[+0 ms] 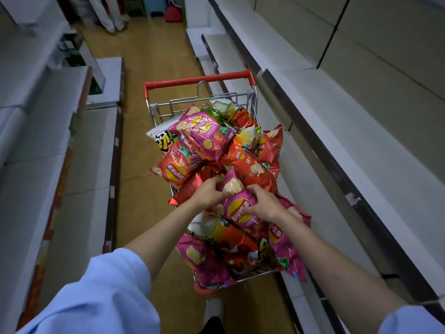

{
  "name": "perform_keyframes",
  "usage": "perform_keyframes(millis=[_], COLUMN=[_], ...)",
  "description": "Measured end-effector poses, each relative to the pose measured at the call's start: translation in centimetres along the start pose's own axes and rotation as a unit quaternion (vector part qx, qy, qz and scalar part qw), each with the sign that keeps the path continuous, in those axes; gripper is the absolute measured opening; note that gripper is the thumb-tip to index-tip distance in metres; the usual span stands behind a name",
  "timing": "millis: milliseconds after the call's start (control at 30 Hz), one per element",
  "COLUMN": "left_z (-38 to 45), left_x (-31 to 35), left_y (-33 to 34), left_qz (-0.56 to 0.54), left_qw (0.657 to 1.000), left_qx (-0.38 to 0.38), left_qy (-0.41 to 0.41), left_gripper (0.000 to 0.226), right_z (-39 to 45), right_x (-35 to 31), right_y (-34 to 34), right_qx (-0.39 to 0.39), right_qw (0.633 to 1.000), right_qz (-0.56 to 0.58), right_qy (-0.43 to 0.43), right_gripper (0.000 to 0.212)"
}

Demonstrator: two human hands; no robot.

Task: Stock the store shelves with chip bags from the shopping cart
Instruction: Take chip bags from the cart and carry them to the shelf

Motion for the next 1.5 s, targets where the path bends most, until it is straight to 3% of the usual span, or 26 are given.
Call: perform_keyframes(millis=[100,200,333,500,633,700,800,900,1000,1100,1200,1300,1400,1500], left_z=[0.6,0.5,0.6,0.7,0.3,0.4,1.0,1.4,1.3,1.0,0.9,1.0,1.4,1.9], left_x=[-0.1,0.0,-0.4,-1.4,-0.8,-0.3,-0.5,-1.3,-1.8,-2.1,-2.3,-2.1,-1.6,0.1], left_y=[0.3,-0.2,-2.3,-3.4,-2.0,-1.6,-2.6,-4.3,-5.7,-6.4,-6.7,-7.3,-7.7,-7.7], left_qz=[-0.016,-0.128,-0.235,-0.349,-0.344,-0.361,-0.441,-0.511,-0.519,-0.524,-0.512,-0.5,-0.495,-0.486], left_qw=[0.999,0.991,0.969,0.936,0.929,0.923,0.893,0.857,0.853,0.85,0.857,0.863,0.865,0.87], left_qx=[0.02,0.016,0.04,-0.031,-0.126,-0.119,-0.08,-0.058,-0.043,-0.043,-0.055,-0.066,-0.076,-0.083], left_qy=[0.024,0.044,0.062,0.045,0.052,0.055,0.04,0.034,0.02,0.016,0.005,0.009,0.007,0.01], left_gripper=[0.035,0.026,0.03,0.056,0.1,0.096,0.097,0.105,0.111,0.108,0.107,0.104,0.103,0.092], right_z=[0.5,0.8,0.7,0.7,1.5,1.8,2.3,3.9,5.0,5.2,5.7,6.0,5.3,3.5], right_x=[0.0,-0.2,-0.4,-1.2,-2.5,-3.3,-4.1,-2.8,-0.8,0.1,0.4,0.6,0.7,1.1], right_y=[0.2,-0.9,-3.1,-4.7,-4.1,-3.8,-4.5,-5.4,-4.5,-2.6,-1.2,-1.9,-4.4,-7.3], right_qx=[0.0,0.006,0.015,0.014,0.021,0.021,0.052,0.116,0.089,0.061,0.11,0.156,0.156,0.151], right_qw=[1.0,0.999,0.991,0.934,0.932,0.933,0.927,0.959,0.994,0.995,0.989,0.987,0.982,0.936], right_qz=[-0.002,0.04,0.132,0.357,0.361,0.356,0.367,0.257,0.066,-0.061,-0.087,-0.026,0.107,0.319], right_qy=[0.005,0.008,0.001,-0.018,-0.031,-0.041,-0.06,-0.035,0.017,0.05,0.045,0.022,-0.009,0.001], right_gripper=[0.083,0.08,0.078,0.048,0.053,0.057,0.043,0.042,0.079,0.117,0.117,0.093,0.076,0.069])
Point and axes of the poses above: each hand's wrist, its own z-axis towards the middle knuckle, its own y-axis out of the palm, x = y × z, the point moved 3 cm from there along z, towards the middle knuckle, and after that the axes turned 9 degrees about z, right-handed, at the moved point
